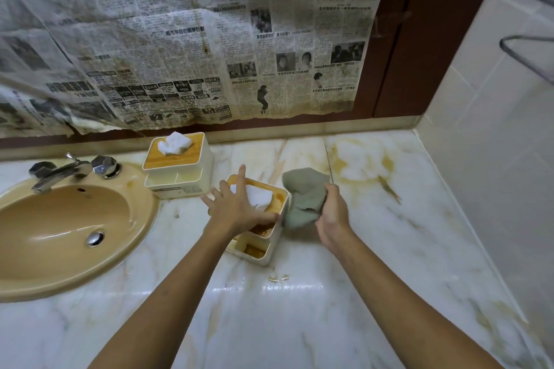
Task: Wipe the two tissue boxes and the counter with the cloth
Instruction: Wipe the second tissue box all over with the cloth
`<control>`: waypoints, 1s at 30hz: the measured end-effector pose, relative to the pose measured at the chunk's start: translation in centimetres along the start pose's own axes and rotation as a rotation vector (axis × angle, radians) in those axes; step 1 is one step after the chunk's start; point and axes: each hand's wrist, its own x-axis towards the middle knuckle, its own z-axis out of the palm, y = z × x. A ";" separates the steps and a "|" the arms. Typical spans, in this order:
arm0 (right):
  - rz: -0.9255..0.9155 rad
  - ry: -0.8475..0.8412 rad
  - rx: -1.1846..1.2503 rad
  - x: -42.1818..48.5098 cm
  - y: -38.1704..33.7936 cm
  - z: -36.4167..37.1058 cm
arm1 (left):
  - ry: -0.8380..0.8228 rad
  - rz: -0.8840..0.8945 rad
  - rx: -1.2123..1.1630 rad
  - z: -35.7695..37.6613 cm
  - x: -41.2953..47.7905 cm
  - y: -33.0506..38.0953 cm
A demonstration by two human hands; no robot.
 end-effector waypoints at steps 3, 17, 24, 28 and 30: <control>-0.031 -0.003 -0.059 -0.4 -0.8 -2.3 | -0.074 0.170 0.010 -0.7 0.6 -0.5; 0.040 -0.081 -0.357 -2.3 2.7 -1.8 | 0.075 -0.155 -0.199 -0.8 -1.1 -3.9; 0.052 -0.096 -0.414 -2.9 3.8 -2.3 | 0.073 -0.124 -0.342 0.0 -1.2 -2.3; 0.086 -0.101 -0.398 -3.6 4.7 -3.3 | 0.032 -0.076 -0.370 0.0 -0.7 -1.9; 0.099 -0.082 -0.352 -3.8 4.6 -3.7 | 0.058 -0.079 -0.340 -0.1 -0.8 -1.5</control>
